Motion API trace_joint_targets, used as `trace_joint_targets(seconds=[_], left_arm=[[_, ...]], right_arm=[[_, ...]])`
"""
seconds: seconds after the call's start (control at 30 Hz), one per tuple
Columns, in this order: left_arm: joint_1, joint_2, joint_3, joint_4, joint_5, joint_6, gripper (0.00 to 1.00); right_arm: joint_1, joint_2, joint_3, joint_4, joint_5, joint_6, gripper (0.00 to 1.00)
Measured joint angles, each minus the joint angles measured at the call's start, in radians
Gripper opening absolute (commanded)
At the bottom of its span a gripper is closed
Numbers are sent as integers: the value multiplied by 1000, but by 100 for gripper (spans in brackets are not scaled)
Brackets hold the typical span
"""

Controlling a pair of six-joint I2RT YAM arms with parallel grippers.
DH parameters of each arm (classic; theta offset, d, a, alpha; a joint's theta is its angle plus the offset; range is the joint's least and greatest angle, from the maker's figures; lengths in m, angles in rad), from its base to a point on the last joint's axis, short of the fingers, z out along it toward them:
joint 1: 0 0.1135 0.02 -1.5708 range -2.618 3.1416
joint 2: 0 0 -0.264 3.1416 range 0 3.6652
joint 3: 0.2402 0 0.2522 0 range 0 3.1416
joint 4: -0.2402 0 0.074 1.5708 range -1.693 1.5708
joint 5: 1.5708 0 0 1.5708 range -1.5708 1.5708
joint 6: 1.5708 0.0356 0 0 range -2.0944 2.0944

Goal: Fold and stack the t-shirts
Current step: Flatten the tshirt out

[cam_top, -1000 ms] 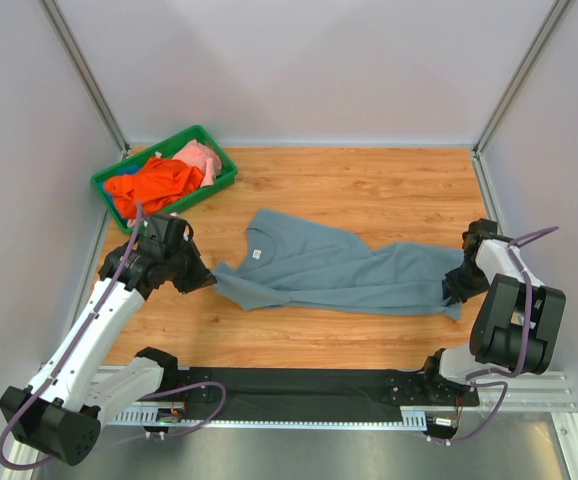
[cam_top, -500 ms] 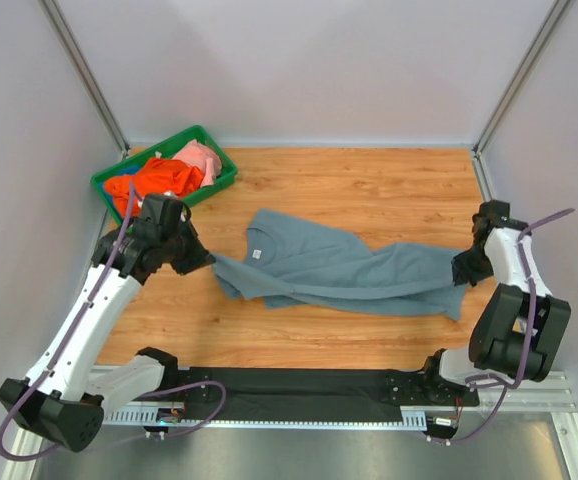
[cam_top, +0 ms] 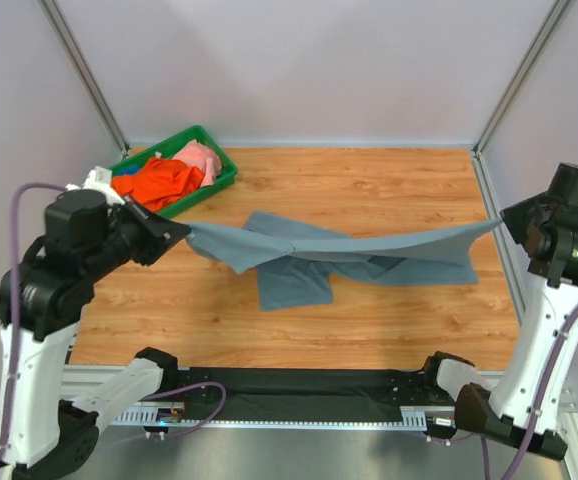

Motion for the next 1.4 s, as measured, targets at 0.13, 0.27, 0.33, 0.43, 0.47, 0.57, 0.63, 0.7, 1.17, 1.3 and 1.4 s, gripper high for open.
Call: trace_joint_targets(seconds=[0.13,0.27,0.33,0.43,0.47,0.57,0.63,0.7,1.17,1.3,1.4], left_arm=[[0,-57,137,-79,50,-42,0],[0,-52,292,-116,63,-51,0],[0,-44,322,-114,41,-51,0],[0,-23,282,-105,-1,-52,0],[0,-7,252,-88,-18,-55,0],[11,127,233,-31,-50,-61,0],[30,273,306,16,-59,-58,0],[43,468,465,69,-76,-43,0],[85,607,737,366,-13,21,0],[85,462,771,408,-11,68,0],[87,362,756,452,-10,75,0]], right_arm=[[0,-83,113,-31,-64,-42,0],[0,-200,152,-32,-156,-52,0],[0,-254,134,-36,-182,-48,0],[0,-253,68,-50,-192,-15,0],[0,-214,55,-64,-193,2,0],[0,2,98,-78,-187,58,0],[0,207,220,-68,-186,86,0],[-1,436,415,-68,-196,99,0],[-238,712,796,197,-681,294,0],[-311,555,772,328,-802,382,0],[-344,393,666,372,-849,441,0]])
